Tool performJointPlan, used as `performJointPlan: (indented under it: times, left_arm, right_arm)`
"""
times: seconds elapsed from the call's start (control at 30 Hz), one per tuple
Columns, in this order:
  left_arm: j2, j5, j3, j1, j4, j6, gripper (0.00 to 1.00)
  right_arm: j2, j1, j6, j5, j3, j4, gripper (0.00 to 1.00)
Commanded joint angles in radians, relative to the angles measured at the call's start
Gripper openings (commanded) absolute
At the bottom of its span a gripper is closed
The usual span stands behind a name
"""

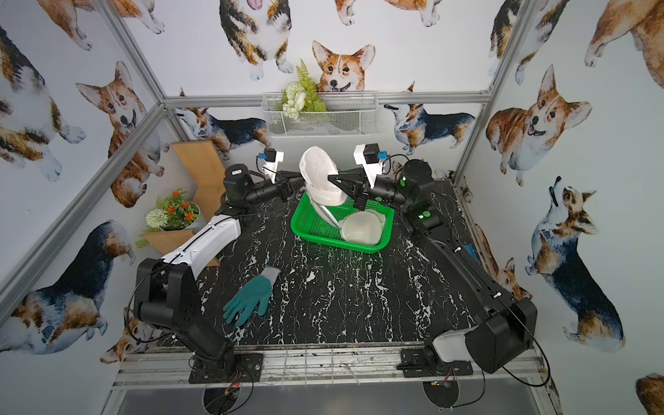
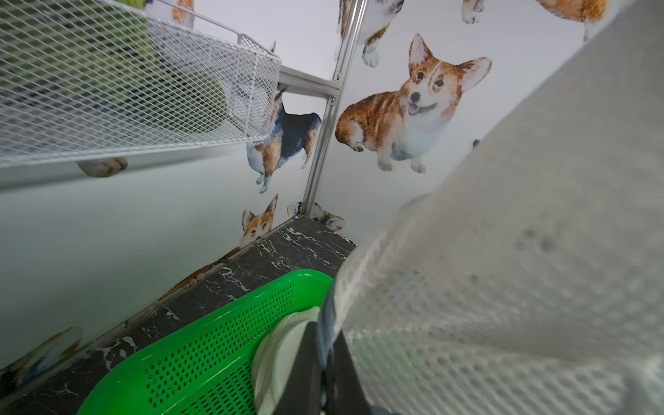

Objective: Turn the laundry bag inside out
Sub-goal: Turn over the laundry bag.

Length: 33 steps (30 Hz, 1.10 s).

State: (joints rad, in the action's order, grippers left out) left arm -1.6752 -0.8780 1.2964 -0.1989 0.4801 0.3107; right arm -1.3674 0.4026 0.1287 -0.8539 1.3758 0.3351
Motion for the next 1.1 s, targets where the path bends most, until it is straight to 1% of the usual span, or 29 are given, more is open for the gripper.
performJointPlan:
  times: [0.0, 0.13, 0.2, 0.27, 0.33, 0.4, 0.43, 0.5, 0.57, 0.67, 0.7, 0.73, 0.83, 0.93, 1.0, 1.07]
  left_arm:
    - [-0.003, -0.024, -0.063, -0.020, 0.158, 0.060, 0.00]
    - [-0.007, 0.003, -0.206, -0.021, 0.577, 0.291, 0.00]
    - [-0.010, 0.036, -0.249, -0.020, 0.705, 0.336, 0.00]
    - [-0.004, 0.097, -0.281, -0.026, 0.762, 0.333, 0.00]
    - [0.007, 0.132, -0.296, -0.033, 0.763, 0.283, 0.00]
    - [0.010, 0.190, -0.312, -0.039, 0.737, 0.222, 0.00]
    - [0.046, 0.214, -0.320, -0.039, 0.723, 0.198, 0.00]
    - [0.061, 0.244, -0.326, -0.039, 0.674, 0.148, 0.00]
    - [0.079, 0.271, -0.325, -0.044, 0.577, 0.065, 0.00]
    - [0.109, 0.348, -0.329, -0.065, 0.446, -0.074, 0.00]
    - [0.117, 0.380, -0.333, -0.072, 0.422, -0.106, 0.00]
    - [0.126, 0.419, -0.344, -0.076, 0.415, -0.126, 0.00]
    - [0.150, 0.529, -0.384, -0.076, 0.443, -0.146, 0.00]
    - [0.183, 0.611, -0.408, -0.076, 0.472, -0.178, 0.00]
    - [0.200, 0.615, -0.408, -0.076, 0.488, -0.207, 0.00]
    - [0.214, 0.581, -0.387, -0.076, 0.463, -0.255, 0.00]
  right_arm:
    - [-0.022, 0.028, 0.004, 0.088, 0.020, 0.193, 0.00]
    - [-0.049, 0.046, -0.014, 0.238, 0.019, 0.228, 0.00]
    - [-0.059, 0.046, 0.022, 0.321, 0.016, 0.252, 0.00]
    - [-0.069, 0.051, 0.099, 0.401, 0.009, 0.303, 0.00]
    - [-0.079, 0.067, 0.135, 0.446, 0.006, 0.323, 0.00]
    - [-0.083, 0.088, 0.094, 0.493, 0.013, 0.275, 0.00]
    - [-0.082, 0.095, 0.079, 0.527, 0.012, 0.250, 0.00]
    - [-0.081, 0.096, 0.104, 0.608, -0.002, 0.244, 0.00]
    - [-0.081, 0.097, 0.174, 0.677, -0.007, 0.255, 0.00]
    - [-0.093, 0.101, 0.337, 0.719, 0.006, 0.262, 0.00]
    - [-0.095, 0.106, 0.372, 0.723, 0.007, 0.271, 0.00]
    - [-0.095, 0.114, 0.393, 0.734, 0.006, 0.278, 0.00]
    - [-0.092, 0.125, 0.398, 0.761, 0.017, 0.267, 0.00]
    - [-0.082, 0.125, 0.376, 0.791, 0.014, 0.222, 0.00]
    - [-0.074, 0.125, 0.382, 0.831, 0.001, 0.197, 0.00]
    - [-0.067, 0.125, 0.416, 0.867, -0.010, 0.194, 0.00]
